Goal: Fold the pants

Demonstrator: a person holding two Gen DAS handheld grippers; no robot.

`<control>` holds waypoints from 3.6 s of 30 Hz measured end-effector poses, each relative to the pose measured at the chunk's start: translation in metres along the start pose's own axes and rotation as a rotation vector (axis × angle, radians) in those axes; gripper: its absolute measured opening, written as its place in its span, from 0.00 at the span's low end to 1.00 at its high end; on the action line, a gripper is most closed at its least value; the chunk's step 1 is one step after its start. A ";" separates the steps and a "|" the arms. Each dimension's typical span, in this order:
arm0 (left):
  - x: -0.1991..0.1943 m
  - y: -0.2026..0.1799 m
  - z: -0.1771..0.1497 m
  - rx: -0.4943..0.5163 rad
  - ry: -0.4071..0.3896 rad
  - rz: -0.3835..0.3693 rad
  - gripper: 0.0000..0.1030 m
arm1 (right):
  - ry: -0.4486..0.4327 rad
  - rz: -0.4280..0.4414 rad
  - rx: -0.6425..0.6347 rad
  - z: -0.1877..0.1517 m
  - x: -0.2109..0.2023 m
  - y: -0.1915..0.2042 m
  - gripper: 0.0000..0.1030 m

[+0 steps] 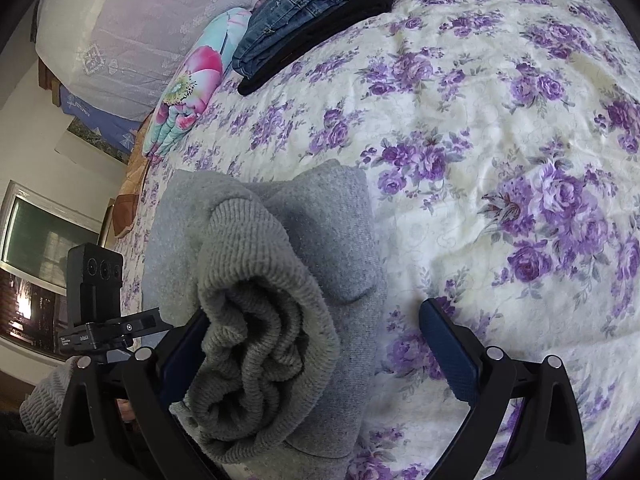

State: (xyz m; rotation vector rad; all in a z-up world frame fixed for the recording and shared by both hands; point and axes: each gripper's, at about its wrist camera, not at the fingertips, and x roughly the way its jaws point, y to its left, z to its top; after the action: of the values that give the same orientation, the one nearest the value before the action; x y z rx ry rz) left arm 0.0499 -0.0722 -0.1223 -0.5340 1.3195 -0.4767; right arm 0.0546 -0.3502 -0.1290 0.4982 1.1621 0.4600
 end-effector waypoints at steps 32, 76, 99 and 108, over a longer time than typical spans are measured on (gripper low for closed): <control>-0.005 0.020 -0.024 0.046 0.062 -0.149 0.96 | 0.052 0.332 0.211 0.016 0.009 -0.030 0.96; -0.008 0.029 -0.021 0.046 0.070 -0.240 0.65 | -0.018 0.248 0.212 -0.005 -0.007 -0.016 0.52; -0.079 -0.088 0.094 0.313 -0.103 -0.248 0.44 | -0.231 0.253 0.004 0.116 -0.109 0.051 0.49; -0.116 -0.126 0.221 0.343 -0.227 -0.210 0.45 | -0.270 0.288 -0.112 0.269 -0.118 0.084 0.49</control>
State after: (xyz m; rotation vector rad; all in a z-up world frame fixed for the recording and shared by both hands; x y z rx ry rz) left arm 0.2414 -0.0799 0.0804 -0.4267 0.9429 -0.7762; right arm 0.2618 -0.3866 0.0933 0.6130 0.8034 0.6798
